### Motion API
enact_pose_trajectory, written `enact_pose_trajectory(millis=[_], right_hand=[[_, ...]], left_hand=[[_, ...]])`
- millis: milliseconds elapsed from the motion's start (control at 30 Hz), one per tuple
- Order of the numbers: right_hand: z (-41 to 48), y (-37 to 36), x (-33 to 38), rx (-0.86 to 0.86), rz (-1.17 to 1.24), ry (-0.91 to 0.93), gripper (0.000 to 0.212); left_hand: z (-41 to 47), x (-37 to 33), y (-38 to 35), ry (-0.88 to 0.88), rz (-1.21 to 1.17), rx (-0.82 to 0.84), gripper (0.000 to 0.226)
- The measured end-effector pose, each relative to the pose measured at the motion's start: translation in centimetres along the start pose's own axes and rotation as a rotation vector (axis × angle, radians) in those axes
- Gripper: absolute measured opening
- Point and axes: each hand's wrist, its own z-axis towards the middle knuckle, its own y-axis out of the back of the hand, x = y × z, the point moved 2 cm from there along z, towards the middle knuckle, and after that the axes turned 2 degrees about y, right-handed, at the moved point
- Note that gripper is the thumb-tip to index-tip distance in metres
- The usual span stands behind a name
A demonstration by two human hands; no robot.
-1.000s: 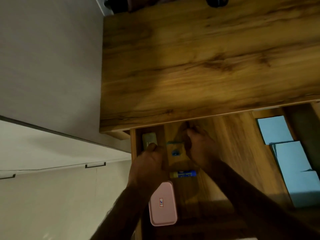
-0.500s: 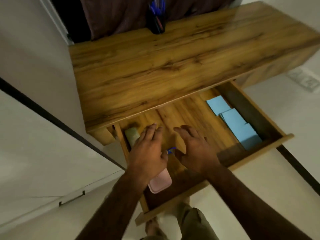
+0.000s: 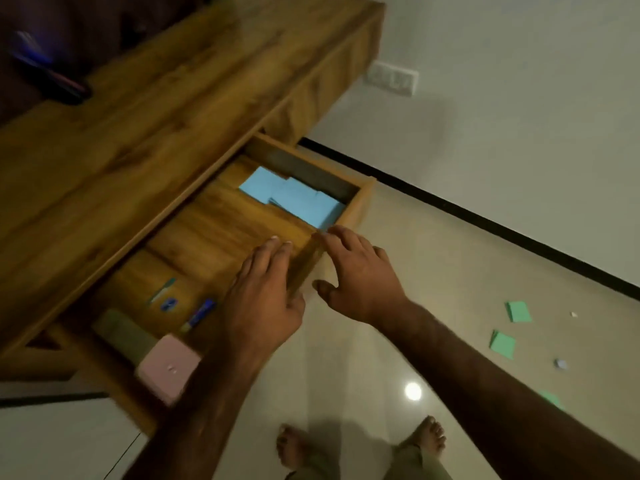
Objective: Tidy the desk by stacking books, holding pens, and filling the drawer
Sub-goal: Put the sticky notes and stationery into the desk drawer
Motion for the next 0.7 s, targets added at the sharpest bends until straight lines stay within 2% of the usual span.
enact_pose_trajectory(millis=[267, 333, 400, 467, 700], right_hand=[[-8.8, 5.4, -19.1, -0.086, 0.095, -0.273, 0.077], [-10.4, 6.2, -21.6, -0.075, 0.08, -0.302, 0.076], [-15.5, 8.5, -30.1, -0.11, 0.129, -0.468, 0.074], [-16.4, 8.5, -30.7, -0.106, 0.11, -0.469, 0.073], [-23.1, 11.0, -42.6, -0.161, 0.198, -0.771, 0.07]], left_hand=[[3.5, -19.4, -8.0, -0.217, 0.065, 0.182, 0.077], [3.8, -22.4, -8.8, -0.246, 0.041, 0.232, 0.076], [5.3, -32.1, -12.9, -0.377, 0.073, 0.3, 0.074], [5.3, -33.0, -13.0, -0.371, 0.05, 0.308, 0.072], [7.6, -47.1, -20.2, -0.624, 0.099, 0.527, 0.072]])
